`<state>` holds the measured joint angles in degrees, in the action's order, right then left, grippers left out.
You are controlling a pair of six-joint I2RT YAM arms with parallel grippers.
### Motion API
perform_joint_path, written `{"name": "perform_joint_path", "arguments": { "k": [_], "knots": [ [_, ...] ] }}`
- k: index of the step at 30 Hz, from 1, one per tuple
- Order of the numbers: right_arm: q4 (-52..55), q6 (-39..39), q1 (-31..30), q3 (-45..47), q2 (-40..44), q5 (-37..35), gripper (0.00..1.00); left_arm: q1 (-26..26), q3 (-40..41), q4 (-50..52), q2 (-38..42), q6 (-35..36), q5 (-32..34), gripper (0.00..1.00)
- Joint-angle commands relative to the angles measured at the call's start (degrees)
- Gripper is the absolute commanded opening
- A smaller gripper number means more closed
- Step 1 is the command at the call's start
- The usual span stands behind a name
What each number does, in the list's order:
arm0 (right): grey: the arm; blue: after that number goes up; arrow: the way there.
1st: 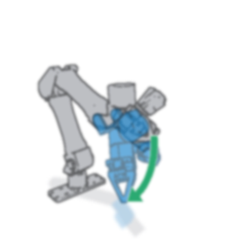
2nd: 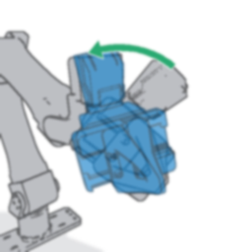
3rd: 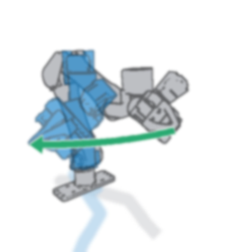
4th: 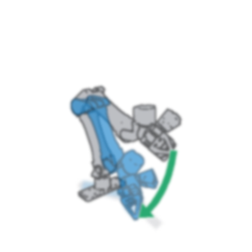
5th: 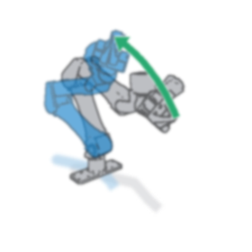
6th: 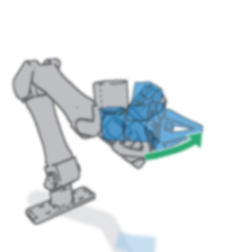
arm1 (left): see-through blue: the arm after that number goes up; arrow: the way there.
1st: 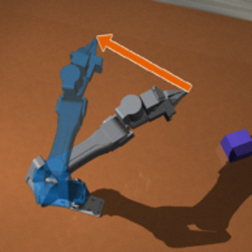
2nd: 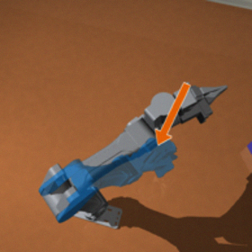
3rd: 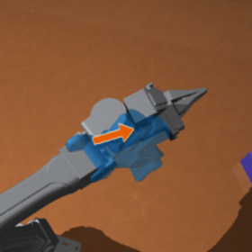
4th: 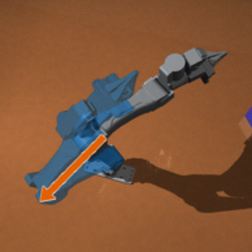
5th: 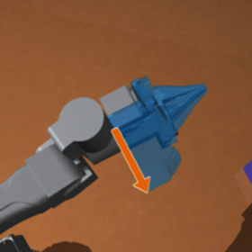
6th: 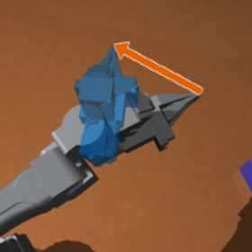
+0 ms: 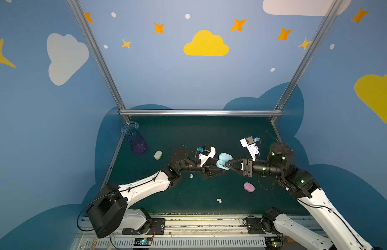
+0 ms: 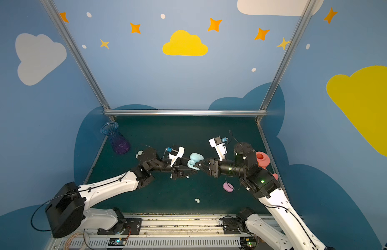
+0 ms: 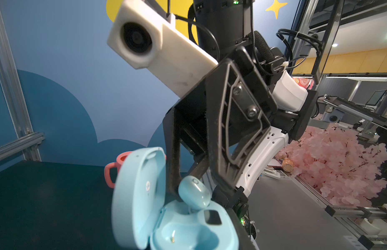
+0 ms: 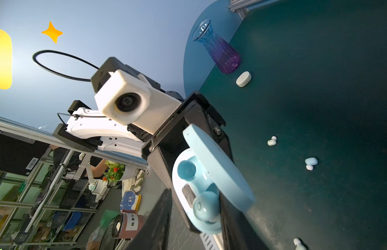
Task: Insert wireless bluetooth earbuds into charging case
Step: Insert the wireless bluetooth earbud into the charging case.
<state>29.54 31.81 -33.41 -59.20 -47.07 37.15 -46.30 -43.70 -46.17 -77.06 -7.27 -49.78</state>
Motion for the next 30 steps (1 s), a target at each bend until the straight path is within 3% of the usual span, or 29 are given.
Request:
{"name": "perform_joint_path", "arguments": {
  "k": [1,30],
  "knots": [
    [2.7,-1.4,-0.3,-2.4,-0.5,-3.0,0.43,-0.3,-0.3,-2.2,1.5,0.5,-0.2,0.13],
    [7.5,-3.3,-1.6,-8.0,-2.6,-7.6,0.55,-0.6,-0.3,-2.7,-0.3,-1.1,0.5,0.13]
  ]
}}
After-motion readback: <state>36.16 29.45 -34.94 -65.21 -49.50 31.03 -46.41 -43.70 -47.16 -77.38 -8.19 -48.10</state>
